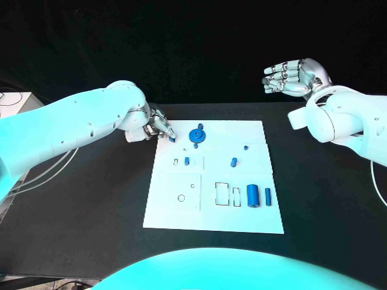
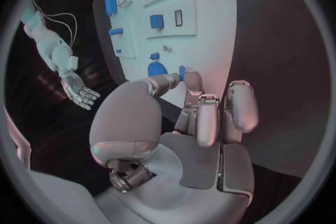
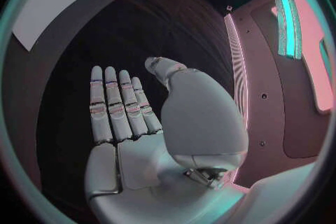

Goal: Assemble the parts on the task board

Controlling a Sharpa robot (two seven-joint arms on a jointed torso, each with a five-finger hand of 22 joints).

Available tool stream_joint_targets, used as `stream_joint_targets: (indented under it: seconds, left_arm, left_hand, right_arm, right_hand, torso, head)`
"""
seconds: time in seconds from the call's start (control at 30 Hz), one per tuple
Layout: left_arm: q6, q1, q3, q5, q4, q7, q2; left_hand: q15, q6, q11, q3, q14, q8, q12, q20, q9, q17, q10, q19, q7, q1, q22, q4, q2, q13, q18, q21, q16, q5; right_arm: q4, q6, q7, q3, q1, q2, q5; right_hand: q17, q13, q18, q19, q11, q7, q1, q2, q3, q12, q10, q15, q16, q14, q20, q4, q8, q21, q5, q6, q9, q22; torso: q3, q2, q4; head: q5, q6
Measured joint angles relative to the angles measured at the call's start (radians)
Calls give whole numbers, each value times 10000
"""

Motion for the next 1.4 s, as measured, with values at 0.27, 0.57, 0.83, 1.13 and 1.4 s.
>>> stream_joint_targets:
  seconds: [0.27, 0.57, 0.83, 1.13, 1.4]
  left_arm:
    - [-676, 1, 5, 139, 1493, -11, -802]
    - [-1687, -32, -148, -1, 2868, -9, -1521]
    - [-2295, -234, -287, -291, 3652, -2, -1921]
    - [-2572, -465, -449, -1063, 4091, -2, -2017]
    - [-2542, -529, -544, -1525, 4172, -21, -1996]
  left_hand:
    - [-129, 258, -88, 510, 17, 117, 241, -107, 1, 0, 422, 257, -31, -480, 307, -316, -291, 313, -1, 225, 61, 745]
    - [-194, 420, -196, 524, -19, 123, 439, -209, 639, 0, 732, 470, -72, -660, 630, -303, -475, 666, 0, 377, 110, 1556]
    - [-284, 582, -287, 492, 1, 123, 496, -250, 668, 0, 966, 642, -160, -897, 631, -334, -608, 837, -1, 534, 152, 2371]
    - [-284, 584, -285, 492, 0, 122, 496, -250, 1155, 0, 967, 642, -162, -963, 630, -335, -674, 851, -1, 534, 151, 2421]
    - [-284, 620, -283, 492, 0, 114, 496, -250, 1383, 0, 967, 641, -197, -986, 630, -335, -697, 850, -1, 534, 151, 2423]
  right_arm:
    - [11, 3, -5, 0, 0, -54, -1]
    - [30, 4, -10, 0, -4, -138, -1]
    - [37, 3, -13, -1, -23, -174, 0]
    - [41, 3, -14, -2, -49, -171, 2]
    - [48, 4, -15, -2, -65, -179, 3]
  right_hand:
    - [0, 0, 0, 0, 0, 0, 0, 0, 0, 0, 0, 0, 0, 0, 0, 0, 0, 0, 0, 0, 0, 0]
    - [1, 0, 0, 0, 0, 0, 0, 0, 0, 0, 0, 0, 0, 0, 0, 0, 0, 0, 0, 0, 0, 1]
    - [-36, 0, 0, 0, 0, 0, 0, 0, 15, 0, 0, 0, 0, 0, 0, -69, 0, 0, 0, 0, 1, -43]
    - [-35, 0, 0, 0, 0, 0, 0, 0, 15, 0, 0, 0, 0, 0, 0, -69, 0, 0, 0, 0, 1, -43]
    - [-35, 0, 1, 0, 0, 0, 0, 0, 15, 0, 0, 0, 0, 0, 0, -69, 0, 0, 0, 0, 1, -43]
  torso:
    - [7, -6, 12]
    - [-7, -3, 11]
    - [-12, -7, 19]
    - [-24, -13, 26]
    - [-22, -2, 16]
  head:
    - [19, 0]
    - [64, 0]
    - [113, 0]
    - [138, 0]
    - [157, 0]
